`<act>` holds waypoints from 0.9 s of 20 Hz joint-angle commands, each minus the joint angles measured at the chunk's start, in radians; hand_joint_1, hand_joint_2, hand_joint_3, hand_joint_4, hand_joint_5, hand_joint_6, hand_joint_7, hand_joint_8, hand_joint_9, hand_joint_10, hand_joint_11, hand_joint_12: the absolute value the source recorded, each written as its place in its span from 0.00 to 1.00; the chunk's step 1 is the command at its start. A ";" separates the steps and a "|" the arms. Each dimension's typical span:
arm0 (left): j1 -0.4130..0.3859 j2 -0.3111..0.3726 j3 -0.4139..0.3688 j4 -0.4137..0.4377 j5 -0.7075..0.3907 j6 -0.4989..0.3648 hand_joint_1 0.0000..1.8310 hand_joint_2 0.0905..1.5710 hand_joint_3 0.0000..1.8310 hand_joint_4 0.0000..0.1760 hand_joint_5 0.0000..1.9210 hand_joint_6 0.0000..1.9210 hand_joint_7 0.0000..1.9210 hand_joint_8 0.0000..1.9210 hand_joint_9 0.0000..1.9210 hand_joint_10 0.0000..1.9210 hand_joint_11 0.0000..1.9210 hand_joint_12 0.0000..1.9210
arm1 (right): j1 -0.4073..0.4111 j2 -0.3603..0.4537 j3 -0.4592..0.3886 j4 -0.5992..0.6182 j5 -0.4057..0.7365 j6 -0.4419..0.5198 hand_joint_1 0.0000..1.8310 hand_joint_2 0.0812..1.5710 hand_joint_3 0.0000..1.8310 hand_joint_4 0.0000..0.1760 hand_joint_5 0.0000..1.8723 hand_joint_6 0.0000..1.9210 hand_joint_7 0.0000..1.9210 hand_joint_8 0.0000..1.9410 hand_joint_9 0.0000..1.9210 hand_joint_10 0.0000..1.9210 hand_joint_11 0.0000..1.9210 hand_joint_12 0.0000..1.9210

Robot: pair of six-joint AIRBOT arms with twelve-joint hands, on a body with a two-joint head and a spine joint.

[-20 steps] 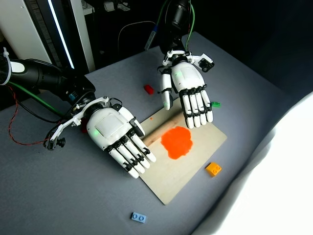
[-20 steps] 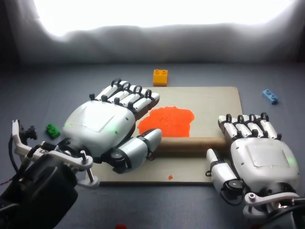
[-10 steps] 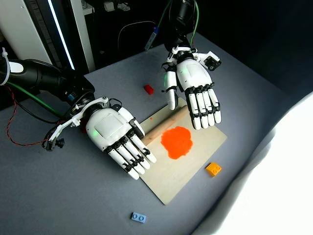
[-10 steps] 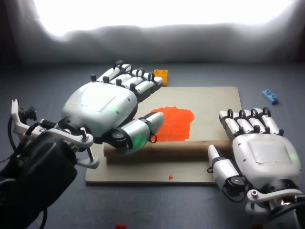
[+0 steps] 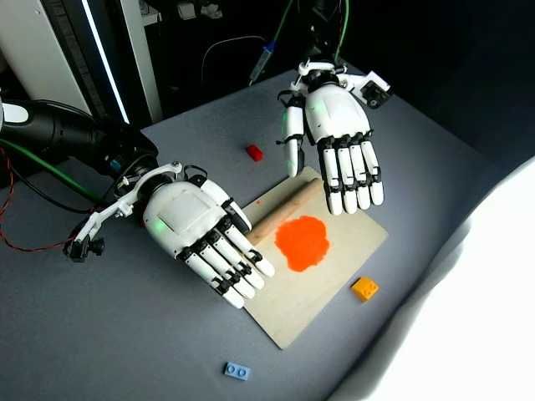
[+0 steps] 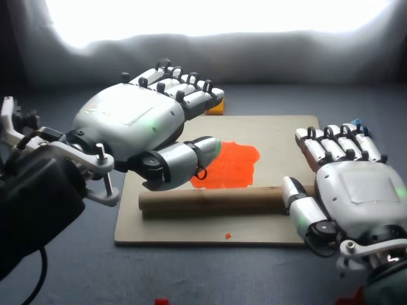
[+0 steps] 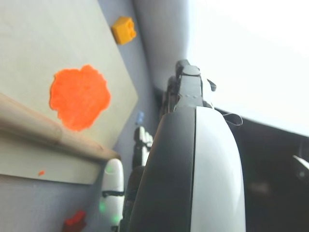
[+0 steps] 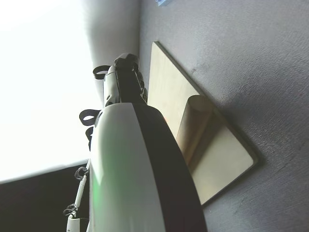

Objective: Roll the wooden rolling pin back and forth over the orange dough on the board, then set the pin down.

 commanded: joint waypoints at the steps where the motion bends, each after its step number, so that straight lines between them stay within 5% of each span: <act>1: -0.020 0.012 -0.009 0.045 -0.062 0.004 0.00 1.00 0.04 0.00 0.11 0.00 0.12 0.00 0.09 0.00 0.00 0.15 | 0.015 0.015 -0.003 -0.083 0.103 -0.001 0.00 1.00 0.03 0.00 0.13 0.00 0.15 0.00 0.11 0.01 0.00 0.17; 6: -0.070 0.069 -0.072 0.054 0.031 0.002 0.00 0.98 0.01 0.00 0.12 0.01 0.13 0.01 0.09 0.01 0.00 0.11 | 0.030 0.099 -0.044 -0.084 0.097 0.005 0.00 0.98 0.02 0.00 0.20 0.02 0.22 0.01 0.16 0.02 0.00 0.39; 10: -0.121 0.113 -0.102 0.053 0.111 0.011 0.00 0.97 0.00 0.00 0.19 0.02 0.21 0.01 0.17 0.02 0.00 0.36 | 0.001 0.242 -0.092 -0.110 0.032 0.091 0.05 0.95 0.00 0.00 0.30 0.06 0.34 0.04 0.31 0.08 0.00 0.76; 12: -0.138 0.117 -0.110 0.028 0.114 0.023 0.00 0.96 0.00 0.00 0.23 0.02 0.28 0.03 0.25 0.05 0.00 0.53 | -0.006 0.288 -0.095 -0.134 0.028 0.114 0.08 0.94 0.00 0.00 0.33 0.16 0.42 0.06 0.29 0.35 0.06 0.83; 14: -0.153 0.116 -0.122 -0.025 0.108 0.067 0.00 0.96 0.00 0.00 0.30 0.04 0.37 0.04 0.33 0.08 0.02 0.68 | -0.006 0.317 -0.095 -0.134 0.014 0.138 0.07 0.94 0.00 0.00 0.35 0.32 0.43 0.23 0.27 0.61 0.11 0.90; 16: -0.173 0.112 -0.128 -0.053 0.108 0.103 0.02 0.95 0.00 0.00 0.34 0.05 0.42 0.06 0.39 0.12 0.09 0.70 | -0.021 0.334 -0.096 -0.143 0.014 0.164 0.07 0.95 0.00 0.00 0.41 0.34 0.42 0.38 0.28 0.67 0.15 0.94; 18: -0.187 0.109 -0.131 -0.065 0.109 0.125 0.06 0.95 0.00 0.00 0.37 0.08 0.40 0.22 0.33 0.38 0.13 0.77 | -0.043 0.350 -0.096 -0.202 0.011 0.190 0.07 0.95 0.00 0.00 0.40 0.42 0.42 0.44 0.29 0.70 0.16 0.99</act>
